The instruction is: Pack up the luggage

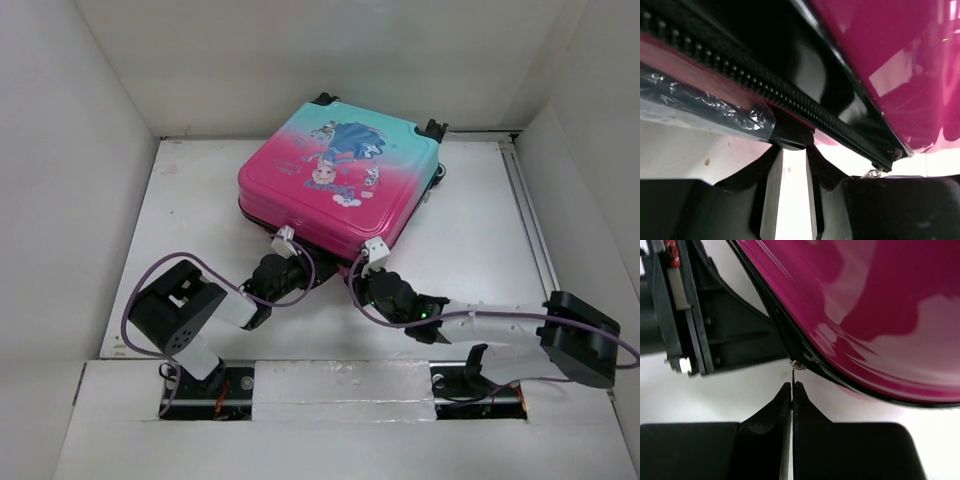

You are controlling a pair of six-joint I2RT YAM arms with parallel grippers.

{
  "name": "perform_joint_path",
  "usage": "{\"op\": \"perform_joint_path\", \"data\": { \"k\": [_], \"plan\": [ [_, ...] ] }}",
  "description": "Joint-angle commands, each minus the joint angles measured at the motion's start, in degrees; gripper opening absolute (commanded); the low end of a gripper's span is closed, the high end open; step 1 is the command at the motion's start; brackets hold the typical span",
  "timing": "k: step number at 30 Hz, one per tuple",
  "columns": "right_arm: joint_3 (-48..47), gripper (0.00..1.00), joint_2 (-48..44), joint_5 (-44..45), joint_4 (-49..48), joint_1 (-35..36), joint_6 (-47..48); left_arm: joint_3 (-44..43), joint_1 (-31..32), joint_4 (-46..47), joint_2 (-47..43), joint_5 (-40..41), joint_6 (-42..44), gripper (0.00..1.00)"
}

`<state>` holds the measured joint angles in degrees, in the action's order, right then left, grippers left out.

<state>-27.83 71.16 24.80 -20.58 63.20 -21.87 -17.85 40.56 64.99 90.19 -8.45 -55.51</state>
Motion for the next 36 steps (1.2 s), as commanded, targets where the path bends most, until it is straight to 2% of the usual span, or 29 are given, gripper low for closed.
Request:
{"op": "perform_joint_path", "data": {
  "k": [1,2,5,7,8,9,10,12,13,15,16,17,19,20,22,23,25,26,28,29,30,33,34,36],
  "plan": [
    [-4.41,0.00,5.03,-4.86,-7.99,5.27,-3.01,-5.01,0.23,7.34,1.13,0.80,-0.66,0.20],
    [-4.42,0.00,5.83,-4.24,-7.99,5.27,-3.01,-5.01,0.23,7.34,-0.01,0.28,0.04,0.20],
    [-2.93,0.00,3.22,-3.70,-7.99,5.27,-3.01,-1.85,0.23,2.35,-5.01,2.90,2.85,0.51],
    [-0.92,0.00,1.36,-3.70,-7.46,5.27,-3.62,0.17,0.23,-5.28,-12.91,7.01,7.42,0.77],
    [-0.91,0.00,0.66,-4.23,-7.46,5.27,-3.62,2.36,0.23,-8.45,-16.16,9.22,8.56,0.82],
    [-0.21,0.00,-0.13,-4.75,-6.85,5.27,-3.62,3.42,0.23,-12.05,-23.67,11.59,9.62,0.83],
    [-0.20,0.00,-0.14,-5.28,-6.32,4.75,-3.62,4.39,0.23,-19.83,-28.01,18.22,10.24,0.83],
    [-0.20,0.00,-0.14,-6.25,-6.32,4.74,-4.15,6.94,0.23,-26.11,-36.97,23.98,10.24,0.90],
    [-0.20,0.00,-0.14,-6.95,-6.32,4.74,-4.15,6.95,0.23,-30.84,-45.02,26.96,10.24,0.91],
    [-0.20,0.00,0.48,-7.57,-6.84,4.74,-4.15,4.60,0.23,-34.30,-50.44,34.52,10.24,0.89],
    [-0.20,0.00,0.48,-7.57,-6.84,4.74,-3.63,2.40,-1.86,-36.23,-51.60,36.81,10.24,0.89],
    [-0.20,0.00,0.48,-8.18,-6.84,4.74,-3.62,-0.23,-3.88,-39.21,-50.91,38.49,9.63,0.89],
    [-0.20,0.00,0.48,-8.19,-6.84,4.74,-3.09,-8.14,-9.59,-39.77,-47.50,36.24,9.63,0.88],
    [-0.20,0.00,0.48,-8.79,-6.84,4.74,-2.48,-10.78,-17.19,-39.77,-42.61,34.31,8.93,0.86],
    [-0.20,0.00,0.48,-9.33,-6.84,4.74,-2.48,-16.59,-26.27,-37.32,-37.05,22.47,6.55,0.86],
    [-0.20,0.00,0.48,-9.33,-6.84,4.74,-2.48,-18.26,-33.89,-36.44,-31.36,18.86,2.29,0.84],
    [-0.20,0.00,-0.05,-9.86,-6.84,4.74,-1.95,-20.12,-39.12,-32.50,-26.84,13.47,-2.22,0.82],
    [-0.20,0.00,-0.66,-10.55,-6.84,4.74,-1.95,-21.25,-40.72,-29.95,-24.82,12.94,-3.37,0.82],
    [0.32,0.00,-1.36,-10.56,-6.84,4.74,-1.95,-25.81,-44.24,-31.41,-17.36,11.45,-3.30,0.81],
    [0.32,0.00,-1.37,-10.56,-6.84,4.74,-1.95,-33.75,-45.12,-33.24,-13.76,9.43,-1.47,0.81],
    [1.02,0.00,-2.07,-10.56,-6.84,4.74,-1.95,-38.36,-45.82,-36.74,-6.07,7.76,-0.23,0.81],
    [2.16,0.00,-4.96,-10.56,-5.62,4.74,-1.95,-53.14,-45.83,-44.40,4.78,-1.81,4.79,0.77],
    [2.17,0.00,-5.84,-10.56,-5.61,4.74,-1.95,-54.65,-45.22,-45.38,9.43,-4.36,5.31,0.76],
    [3.31,0.00,-7.60,-10.03,-4.13,4.12,-1.95,-53.10,-43.82,-42.42,10.35,-7.55,5.32,0.74]
  ]
}}
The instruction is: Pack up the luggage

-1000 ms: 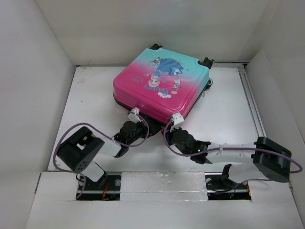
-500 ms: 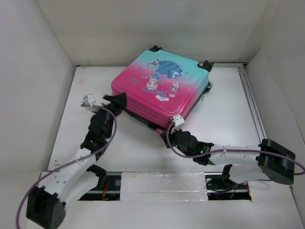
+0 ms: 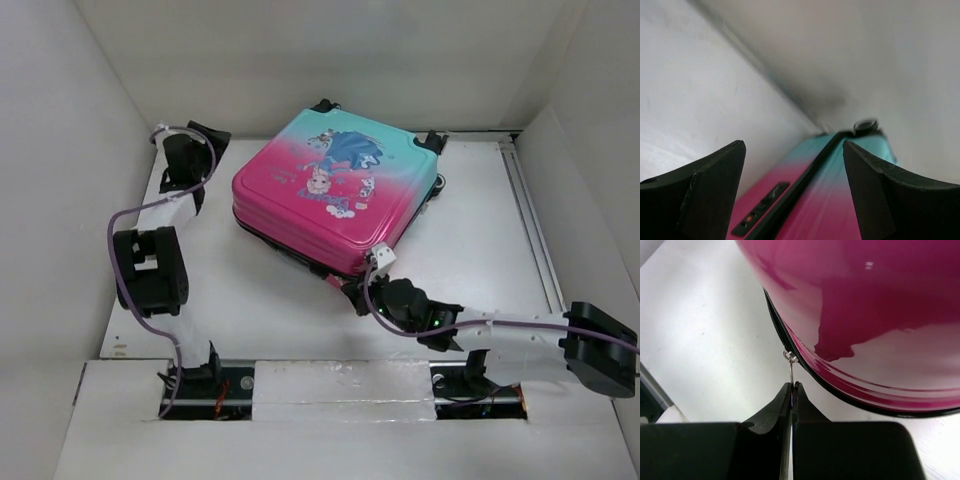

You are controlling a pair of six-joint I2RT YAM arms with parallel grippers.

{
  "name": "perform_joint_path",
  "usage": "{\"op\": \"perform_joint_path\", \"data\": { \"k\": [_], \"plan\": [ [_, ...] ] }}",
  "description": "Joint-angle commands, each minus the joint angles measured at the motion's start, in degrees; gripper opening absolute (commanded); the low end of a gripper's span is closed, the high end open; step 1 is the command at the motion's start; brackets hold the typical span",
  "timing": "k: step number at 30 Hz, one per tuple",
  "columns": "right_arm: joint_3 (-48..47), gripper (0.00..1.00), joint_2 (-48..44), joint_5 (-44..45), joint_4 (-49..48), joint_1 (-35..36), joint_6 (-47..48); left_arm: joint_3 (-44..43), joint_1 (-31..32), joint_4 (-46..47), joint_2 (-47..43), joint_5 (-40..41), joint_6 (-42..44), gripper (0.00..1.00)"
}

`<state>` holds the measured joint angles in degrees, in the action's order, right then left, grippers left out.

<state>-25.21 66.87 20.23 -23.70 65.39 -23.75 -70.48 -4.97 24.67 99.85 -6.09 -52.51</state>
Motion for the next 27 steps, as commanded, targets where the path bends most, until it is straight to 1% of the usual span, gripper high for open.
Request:
{"op": "perform_joint_path", "data": {
  "k": [1,2,3,4,5,6,7,8,9,10,12,14,15,17,18,22,23,24,27],
  "plan": [
    [0.69,0.00,-4.89,-5.46,-0.38,1.42,-0.07,1.55,3.37,-0.60,0.69,-9.30,1.72,0.74],
    [0.69,0.00,-5.60,-5.46,0.93,1.41,-0.07,3.66,4.17,3.16,0.00,-8.77,1.71,0.74],
    [0.69,0.00,-6.13,-5.46,1.72,1.41,-0.07,7.60,4.88,4.76,-0.01,-8.77,0.06,0.74],
    [0.69,0.00,-6.92,-5.46,2.51,0.80,-0.07,9.72,5.49,6.08,-0.53,-8.77,-0.74,0.74],
    [0.69,0.00,-6.93,-5.46,3.65,0.80,0.54,11.92,7.15,9.84,-0.54,-9.29,-1.53,0.74],
    [0.17,0.00,-7.45,-5.99,4.19,0.27,0.54,14.29,7.95,11.70,-1.06,-9.29,-2.32,0.74],
    [0.16,0.00,-7.46,-5.99,4.71,0.27,1.07,18.40,8.74,13.29,-1.06,-10.08,-3.12,0.74],
    [0.16,0.00,-7.98,-7.03,5.24,-0.51,1.07,20.71,10.75,17.91,-1.06,-11.39,-4.86,0.74],
    [0.16,0.00,-7.98,-7.65,5.25,-1.30,1.07,22.91,11.90,20.05,-1.85,-11.40,-5.75,0.74],
    [0.16,0.00,-7.98,-8.44,5.25,-1.31,1.77,26.93,13.13,21.90,-2.38,-10.88,-6.46,0.74],
    [-0.63,0.00,-5.97,-9.33,5.77,-2.02,1.77,29.86,16.64,24.80,-4.83,-9.30,-7.25,0.74],
    [-2.73,0.00,-3.52,-13.27,4.73,-2.02,1.77,33.36,18.85,25.34,-6.77,-8.42,-7.87,0.74],
    [-3.43,0.00,-0.11,-14.59,3.68,-2.02,1.77,34.52,21.73,26.13,-9.04,-7.63,-8.39,0.74],
    [-6.06,0.00,3.51,-18.20,-0.19,-2.02,1.77,36.89,24.30,26.14,-10.90,-5.61,-8.40,0.74],
    [-7.38,0.00,7.01,-18.90,-0.90,-1.15,2.47,37.60,25.35,26.83,-11.69,-5.60,-8.40,0.74],
    [-14.41,0.00,13.53,-20.14,-0.91,1.49,4.23,38.13,30.01,26.75,-14.50,-5.60,-6.64,0.74],
    [-15.73,0.00,14.68,-20.75,-0.21,2.28,5.02,38.13,30.89,25.45,-15.12,-5.60,-6.64,0.74],
    [-18.18,0.00,15.74,-21.36,0.67,2.29,5.55,38.66,31.51,25.43,-15.91,-5.60,-6.64,0.74],
    [-20.92,0.00,19.52,-22.51,0.68,2.29,7.66,39.28,32.66,23.25,-20.39,-5.60,-5.41,0.73]
  ]
}}
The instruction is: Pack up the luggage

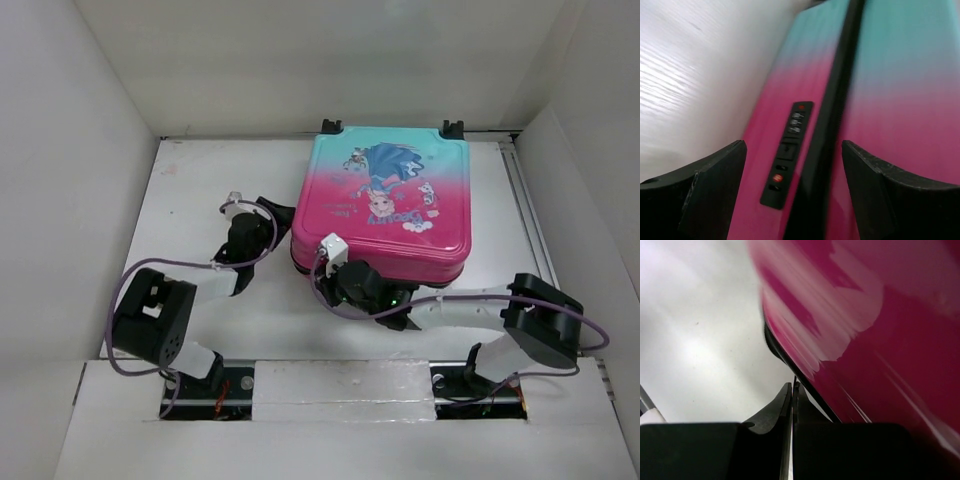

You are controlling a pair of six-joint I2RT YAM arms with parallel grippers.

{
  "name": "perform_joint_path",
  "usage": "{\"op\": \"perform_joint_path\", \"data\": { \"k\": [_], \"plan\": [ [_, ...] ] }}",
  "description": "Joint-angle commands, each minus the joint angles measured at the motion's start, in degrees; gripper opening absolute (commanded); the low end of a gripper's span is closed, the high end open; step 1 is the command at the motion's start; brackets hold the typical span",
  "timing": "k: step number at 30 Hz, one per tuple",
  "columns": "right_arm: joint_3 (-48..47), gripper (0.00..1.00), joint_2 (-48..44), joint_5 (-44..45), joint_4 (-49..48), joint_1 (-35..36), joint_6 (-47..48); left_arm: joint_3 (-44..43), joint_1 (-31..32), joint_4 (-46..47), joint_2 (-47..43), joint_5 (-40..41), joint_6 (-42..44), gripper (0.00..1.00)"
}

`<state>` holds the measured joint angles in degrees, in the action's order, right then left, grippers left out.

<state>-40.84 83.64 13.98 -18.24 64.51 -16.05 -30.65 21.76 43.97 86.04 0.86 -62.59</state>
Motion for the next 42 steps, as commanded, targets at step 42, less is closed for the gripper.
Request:
{"op": "perform_joint_path", "data": {
  "k": [42],
  "plan": [
    [13.68,0.00,-25.98,-15.91,8.48,-2.02,0.59,-81.92,-9.01,-30.96,47.89,-27.39,8.54,1.00]
  ]
}}
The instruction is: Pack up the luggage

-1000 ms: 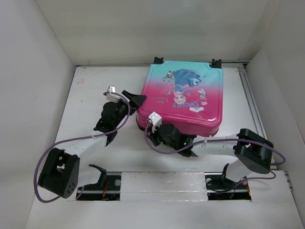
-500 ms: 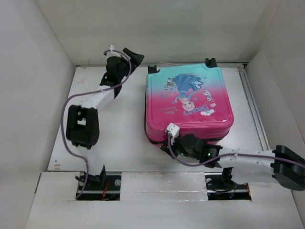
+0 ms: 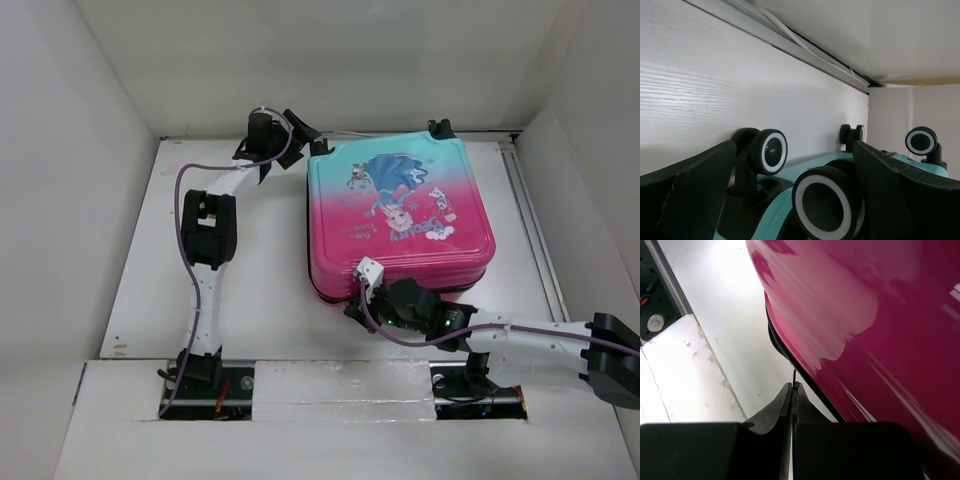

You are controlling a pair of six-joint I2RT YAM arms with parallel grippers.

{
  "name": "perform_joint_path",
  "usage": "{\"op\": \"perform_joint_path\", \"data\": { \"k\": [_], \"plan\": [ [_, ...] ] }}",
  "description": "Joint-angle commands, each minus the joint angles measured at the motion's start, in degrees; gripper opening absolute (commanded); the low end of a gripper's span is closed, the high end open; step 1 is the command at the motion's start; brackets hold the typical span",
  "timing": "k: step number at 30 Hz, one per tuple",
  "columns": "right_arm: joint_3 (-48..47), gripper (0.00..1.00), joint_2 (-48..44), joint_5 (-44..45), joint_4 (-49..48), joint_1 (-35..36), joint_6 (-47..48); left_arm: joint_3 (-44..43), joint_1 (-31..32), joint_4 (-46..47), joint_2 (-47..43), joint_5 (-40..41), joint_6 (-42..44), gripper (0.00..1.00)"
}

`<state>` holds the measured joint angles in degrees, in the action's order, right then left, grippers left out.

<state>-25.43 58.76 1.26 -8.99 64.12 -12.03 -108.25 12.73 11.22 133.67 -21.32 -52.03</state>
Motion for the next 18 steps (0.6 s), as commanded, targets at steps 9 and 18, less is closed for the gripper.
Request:
{"op": "perform_joint_path", "data": {
  "k": [9,18],
  "plan": [
    [-1.20,0.00,0.83,-5.29,-0.76,-2.15,-5.72,-2.92,2.64,26.83,6.60,-11.56,-17.23,0.95],
    [0.46,0.00,-0.32,-2.32,-0.76,-2.15,-8.18,-7.52,3.18,39.65,12.94,-11.46,-28.10,0.33]
  ]
}}
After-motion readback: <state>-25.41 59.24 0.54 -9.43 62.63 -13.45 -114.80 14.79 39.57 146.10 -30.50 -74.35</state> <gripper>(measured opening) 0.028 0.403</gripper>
